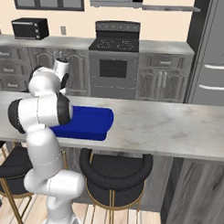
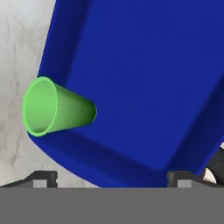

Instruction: There is a tray on the dining counter. Grab the cup, mug, and pitcher and place them on the tray. The pitcher may be placed next to the tray if it cannot fit the tray.

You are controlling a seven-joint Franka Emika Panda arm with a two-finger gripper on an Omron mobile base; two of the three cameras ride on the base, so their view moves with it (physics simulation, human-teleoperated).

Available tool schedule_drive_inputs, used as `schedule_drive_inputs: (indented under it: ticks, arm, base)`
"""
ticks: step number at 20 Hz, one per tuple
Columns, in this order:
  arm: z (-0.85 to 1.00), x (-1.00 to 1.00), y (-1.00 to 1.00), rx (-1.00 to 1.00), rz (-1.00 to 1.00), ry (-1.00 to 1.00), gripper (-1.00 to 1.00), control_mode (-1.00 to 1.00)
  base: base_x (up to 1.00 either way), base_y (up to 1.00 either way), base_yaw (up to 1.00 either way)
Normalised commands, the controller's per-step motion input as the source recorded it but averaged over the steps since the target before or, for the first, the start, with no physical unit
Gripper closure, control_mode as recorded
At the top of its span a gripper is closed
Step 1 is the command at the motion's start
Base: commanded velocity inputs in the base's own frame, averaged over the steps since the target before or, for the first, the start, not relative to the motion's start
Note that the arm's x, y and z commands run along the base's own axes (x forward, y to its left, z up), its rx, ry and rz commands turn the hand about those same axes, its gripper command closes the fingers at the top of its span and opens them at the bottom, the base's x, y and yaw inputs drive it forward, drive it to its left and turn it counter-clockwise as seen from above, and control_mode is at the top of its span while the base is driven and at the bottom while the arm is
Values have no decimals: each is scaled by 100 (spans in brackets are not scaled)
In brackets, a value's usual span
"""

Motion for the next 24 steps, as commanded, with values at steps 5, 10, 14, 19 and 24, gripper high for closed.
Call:
schedule_drive_inputs:
  ticks: [5, 10, 14, 19, 24]
  arm:
    - [52, -48, -65, 0, 10, 0, -100, -100]
    - [40, -61, -70, -1, 23, 0, -100, -100]
    - [42, -71, -62, -3, 25, 0, -100, -100]
    - [35, -90, -31, -12, 29, 0, -100, -100]
    - [46, -99, -19, -18, 27, -8, -100, -100]
  base:
    - [0, 0, 0]
    - [0, 0, 0]
    - [0, 0, 0]
    - [0, 0, 0]
    - [0, 0, 0]
